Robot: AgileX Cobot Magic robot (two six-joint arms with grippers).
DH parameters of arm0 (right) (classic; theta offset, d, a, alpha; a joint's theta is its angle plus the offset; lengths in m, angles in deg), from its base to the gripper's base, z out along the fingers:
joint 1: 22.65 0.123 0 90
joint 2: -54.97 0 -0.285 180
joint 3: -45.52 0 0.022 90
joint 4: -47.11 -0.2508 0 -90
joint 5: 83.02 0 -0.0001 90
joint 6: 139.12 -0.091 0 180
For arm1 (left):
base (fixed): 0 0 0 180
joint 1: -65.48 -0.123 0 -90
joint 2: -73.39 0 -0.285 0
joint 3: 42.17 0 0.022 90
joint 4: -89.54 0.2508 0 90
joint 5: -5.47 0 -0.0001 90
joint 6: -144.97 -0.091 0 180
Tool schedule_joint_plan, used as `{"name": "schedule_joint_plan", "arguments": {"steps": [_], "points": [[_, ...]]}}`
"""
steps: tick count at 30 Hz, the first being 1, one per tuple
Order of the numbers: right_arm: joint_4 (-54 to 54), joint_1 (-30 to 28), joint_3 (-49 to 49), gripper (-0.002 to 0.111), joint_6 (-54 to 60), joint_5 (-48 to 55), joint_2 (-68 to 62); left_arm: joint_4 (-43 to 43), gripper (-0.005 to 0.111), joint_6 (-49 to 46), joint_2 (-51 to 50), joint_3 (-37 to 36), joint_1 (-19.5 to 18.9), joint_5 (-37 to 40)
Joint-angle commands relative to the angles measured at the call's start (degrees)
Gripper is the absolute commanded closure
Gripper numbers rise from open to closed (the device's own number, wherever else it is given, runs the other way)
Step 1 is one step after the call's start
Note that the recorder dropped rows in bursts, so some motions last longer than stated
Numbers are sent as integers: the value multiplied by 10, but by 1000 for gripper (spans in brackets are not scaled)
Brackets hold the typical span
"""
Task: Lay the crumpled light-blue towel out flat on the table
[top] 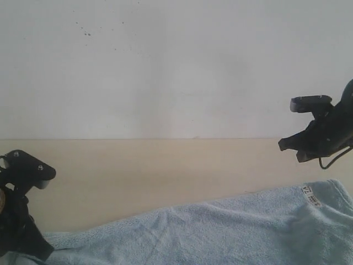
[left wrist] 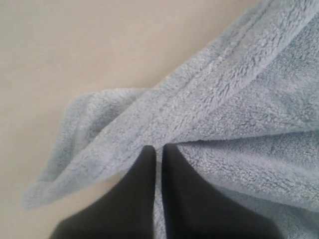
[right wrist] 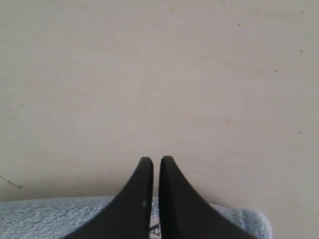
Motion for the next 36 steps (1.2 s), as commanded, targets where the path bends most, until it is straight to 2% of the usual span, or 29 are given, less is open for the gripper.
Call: {"name": "schedule_joint_plan", "arguments": {"steps": [1,7,9,11,15,16,19,24,36], "points": [[-10,0,8,104,6,21,40,-3,103,9,59,9,-1,40],[-75,2,9,104,50,92,53,-8,103,5,101,9,-1,112],[-97,5,9,104,68,110,53,1,98,-3,102,8,-1,115],[-118,11,9,104,82,123,53,15,85,-2,99,8,-1,112],[-122,24,9,104,87,130,53,32,42,-2,97,8,-1,105],[-124,27,9,104,88,130,53,40,37,-2,97,8,-1,104],[-125,38,9,104,93,130,53,83,39,1,91,8,-1,106],[-126,51,9,104,94,124,53,109,52,1,48,8,-1,104],[-130,50,9,104,102,117,53,134,52,20,-40,8,-8,108]]}}
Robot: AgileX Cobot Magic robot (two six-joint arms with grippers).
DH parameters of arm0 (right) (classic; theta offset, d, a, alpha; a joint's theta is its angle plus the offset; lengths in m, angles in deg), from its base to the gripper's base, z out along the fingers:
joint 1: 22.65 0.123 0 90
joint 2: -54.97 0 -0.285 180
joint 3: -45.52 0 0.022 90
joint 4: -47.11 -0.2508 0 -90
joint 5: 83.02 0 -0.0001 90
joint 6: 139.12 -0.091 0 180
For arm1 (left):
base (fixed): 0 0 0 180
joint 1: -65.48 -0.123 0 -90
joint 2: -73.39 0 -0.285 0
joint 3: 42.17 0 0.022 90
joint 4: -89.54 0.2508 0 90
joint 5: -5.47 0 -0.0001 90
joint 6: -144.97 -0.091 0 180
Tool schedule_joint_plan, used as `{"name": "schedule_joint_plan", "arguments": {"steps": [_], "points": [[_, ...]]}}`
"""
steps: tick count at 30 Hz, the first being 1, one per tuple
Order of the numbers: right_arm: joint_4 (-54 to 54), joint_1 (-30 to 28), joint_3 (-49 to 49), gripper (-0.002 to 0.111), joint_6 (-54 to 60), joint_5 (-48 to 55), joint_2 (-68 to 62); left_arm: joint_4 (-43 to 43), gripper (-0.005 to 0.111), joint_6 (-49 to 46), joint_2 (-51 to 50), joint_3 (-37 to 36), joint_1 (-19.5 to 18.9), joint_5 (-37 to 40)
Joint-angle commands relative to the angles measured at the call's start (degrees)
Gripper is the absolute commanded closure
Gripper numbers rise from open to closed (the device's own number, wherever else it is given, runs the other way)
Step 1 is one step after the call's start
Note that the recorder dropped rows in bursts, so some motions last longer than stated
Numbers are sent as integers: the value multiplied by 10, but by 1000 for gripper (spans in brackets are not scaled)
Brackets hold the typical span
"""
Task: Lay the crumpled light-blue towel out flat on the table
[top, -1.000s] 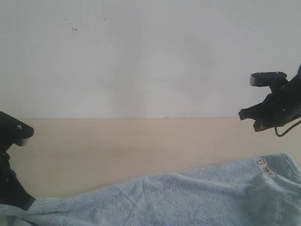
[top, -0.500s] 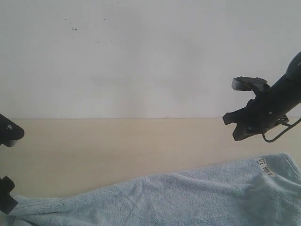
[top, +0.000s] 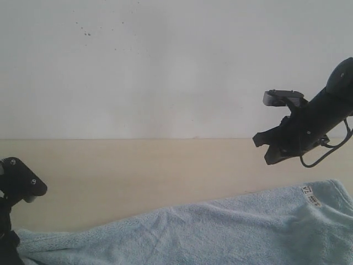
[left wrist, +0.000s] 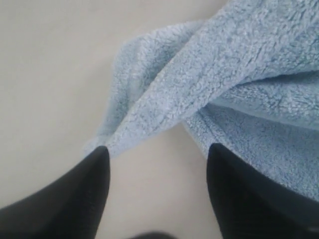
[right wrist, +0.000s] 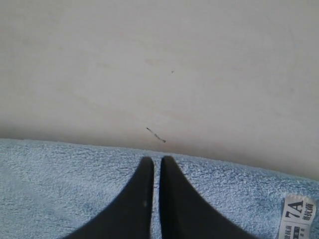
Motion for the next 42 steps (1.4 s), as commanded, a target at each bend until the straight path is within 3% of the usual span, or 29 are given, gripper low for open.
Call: {"name": "schedule_joint_plan", "arguments": {"steps": [1,9,20,22,26,32,38,42], "points": [[-2,-1,0,104,11,-4,8,25,52,18,-13,1,-14,-3],[-3,-1,0,104,15,-6,8,49,52,45,-13,1,-53,-39],[-3,-1,0,104,16,-9,8,51,52,38,-89,1,-68,-65],[-3,-1,0,104,16,-10,8,50,59,43,-104,1,-68,-79],[-3,-1,0,104,18,-10,8,51,101,45,-107,3,-68,-86],[-3,-1,0,104,17,-2,12,50,103,58,-92,19,-68,-44],[4,-1,0,104,17,5,41,43,103,60,16,21,-68,-41],[117,-1,0,103,-62,-29,42,25,103,60,79,21,-68,-40]]}}
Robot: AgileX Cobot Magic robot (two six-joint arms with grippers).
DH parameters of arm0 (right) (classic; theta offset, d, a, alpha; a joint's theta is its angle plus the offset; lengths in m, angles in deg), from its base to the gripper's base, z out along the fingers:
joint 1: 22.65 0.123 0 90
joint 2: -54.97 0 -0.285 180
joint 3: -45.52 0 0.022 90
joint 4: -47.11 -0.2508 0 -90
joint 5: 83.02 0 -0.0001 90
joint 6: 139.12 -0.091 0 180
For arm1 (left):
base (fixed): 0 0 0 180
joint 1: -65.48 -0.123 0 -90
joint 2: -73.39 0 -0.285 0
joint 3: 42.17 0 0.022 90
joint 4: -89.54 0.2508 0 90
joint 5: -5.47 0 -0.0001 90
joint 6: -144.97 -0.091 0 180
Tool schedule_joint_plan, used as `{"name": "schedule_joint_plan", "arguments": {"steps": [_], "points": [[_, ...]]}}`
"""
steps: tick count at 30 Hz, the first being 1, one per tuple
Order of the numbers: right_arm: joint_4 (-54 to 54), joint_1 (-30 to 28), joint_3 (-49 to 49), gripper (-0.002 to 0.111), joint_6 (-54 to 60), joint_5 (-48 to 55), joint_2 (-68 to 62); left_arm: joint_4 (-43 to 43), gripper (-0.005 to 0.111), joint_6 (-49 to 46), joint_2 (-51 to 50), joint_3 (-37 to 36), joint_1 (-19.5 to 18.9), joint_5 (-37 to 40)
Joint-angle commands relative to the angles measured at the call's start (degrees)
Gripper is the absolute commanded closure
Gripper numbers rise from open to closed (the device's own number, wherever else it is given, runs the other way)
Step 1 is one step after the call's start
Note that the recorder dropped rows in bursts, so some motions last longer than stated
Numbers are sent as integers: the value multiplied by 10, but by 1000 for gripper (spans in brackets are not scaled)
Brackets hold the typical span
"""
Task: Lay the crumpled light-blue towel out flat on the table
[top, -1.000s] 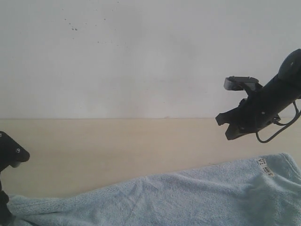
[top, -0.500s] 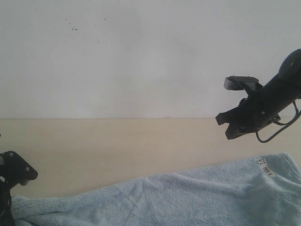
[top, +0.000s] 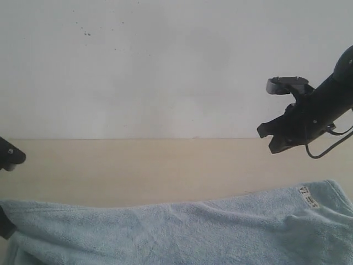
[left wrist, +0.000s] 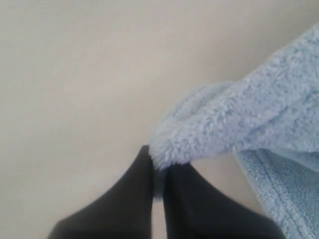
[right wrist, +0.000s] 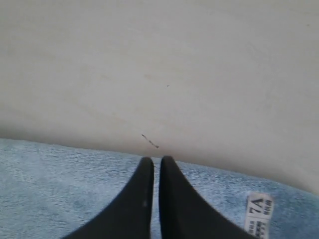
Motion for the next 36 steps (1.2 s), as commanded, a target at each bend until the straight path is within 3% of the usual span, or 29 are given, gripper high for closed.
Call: {"name": "schedule_joint_plan", "arguments": {"steps": [1,3,6,7,11,14,22,30,32,36], "points": [[113,-1,0,100,-79,-37,5,-20,103,6,58,3,-1,8],[170,-1,0,84,-114,-50,4,-30,103,4,78,3,-1,9],[202,-17,-3,52,-154,-57,-8,-68,103,-28,94,3,-1,9],[202,-24,-3,49,-165,-57,-13,-83,103,-42,95,3,-1,9],[186,-51,-3,65,-167,-48,-46,-151,103,-100,95,3,-1,0],[169,-54,-3,75,-138,-38,-64,-156,103,-107,95,3,-1,-11],[135,-54,13,76,-109,11,-58,-153,103,-107,95,3,-1,-18],[116,-54,168,77,-96,-37,37,-153,103,-107,95,3,-1,-25],[112,-54,211,83,-98,-67,67,-153,103,-107,95,3,-1,-25],[109,-54,276,109,-98,-105,113,-157,103,-106,95,3,-1,-25]]}}
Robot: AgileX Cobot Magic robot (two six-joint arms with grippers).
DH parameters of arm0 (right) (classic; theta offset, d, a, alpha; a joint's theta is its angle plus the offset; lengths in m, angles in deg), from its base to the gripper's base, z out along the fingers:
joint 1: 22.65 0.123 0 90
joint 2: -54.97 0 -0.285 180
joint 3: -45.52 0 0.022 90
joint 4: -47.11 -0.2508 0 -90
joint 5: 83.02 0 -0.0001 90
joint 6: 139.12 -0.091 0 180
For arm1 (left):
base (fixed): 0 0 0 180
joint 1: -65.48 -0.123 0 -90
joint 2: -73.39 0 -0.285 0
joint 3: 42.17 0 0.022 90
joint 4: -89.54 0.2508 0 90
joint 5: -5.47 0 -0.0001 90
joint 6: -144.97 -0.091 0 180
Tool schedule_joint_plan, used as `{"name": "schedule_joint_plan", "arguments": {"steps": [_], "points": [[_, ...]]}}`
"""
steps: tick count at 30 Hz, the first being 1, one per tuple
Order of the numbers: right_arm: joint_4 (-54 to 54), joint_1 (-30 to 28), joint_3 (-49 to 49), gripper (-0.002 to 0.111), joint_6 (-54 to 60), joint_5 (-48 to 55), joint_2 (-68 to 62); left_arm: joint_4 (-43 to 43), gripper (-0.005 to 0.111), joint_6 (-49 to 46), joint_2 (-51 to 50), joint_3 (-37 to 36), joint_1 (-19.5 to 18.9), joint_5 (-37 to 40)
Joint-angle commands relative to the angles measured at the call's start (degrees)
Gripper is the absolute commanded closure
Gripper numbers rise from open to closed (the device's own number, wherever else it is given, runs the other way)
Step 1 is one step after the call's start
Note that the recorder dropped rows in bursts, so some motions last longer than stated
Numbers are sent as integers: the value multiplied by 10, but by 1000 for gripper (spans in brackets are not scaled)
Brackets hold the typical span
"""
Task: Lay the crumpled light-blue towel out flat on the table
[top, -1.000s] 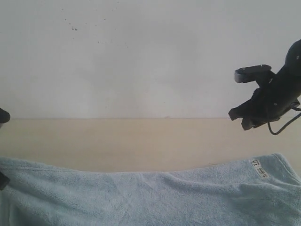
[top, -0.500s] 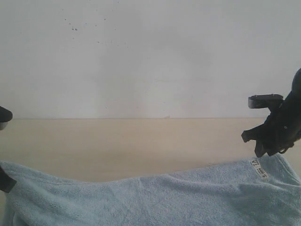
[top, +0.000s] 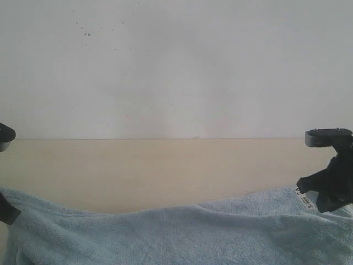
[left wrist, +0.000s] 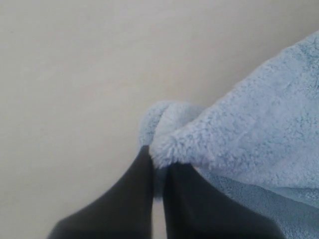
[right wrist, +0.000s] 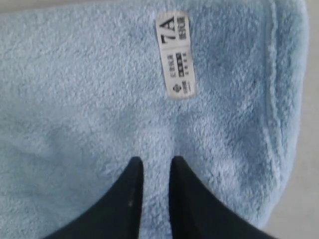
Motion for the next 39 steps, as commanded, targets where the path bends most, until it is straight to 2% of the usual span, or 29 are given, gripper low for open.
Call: {"name": "schedule_joint_plan", "arguments": {"steps": [1,17,22,34,39], "points": [[-9,-2,60,108,6,-41,52,-12,103,0,4,3,-1,-7],[-14,-1,72,108,22,-60,-12,-17,103,0,4,3,-1,-7],[-11,-1,82,108,22,-15,-12,-17,103,0,4,3,-1,-7],[14,-41,254,108,18,-67,68,-17,103,0,4,3,-1,-8],[14,-41,287,108,-3,-41,137,-19,103,0,4,3,-1,-7]]}}
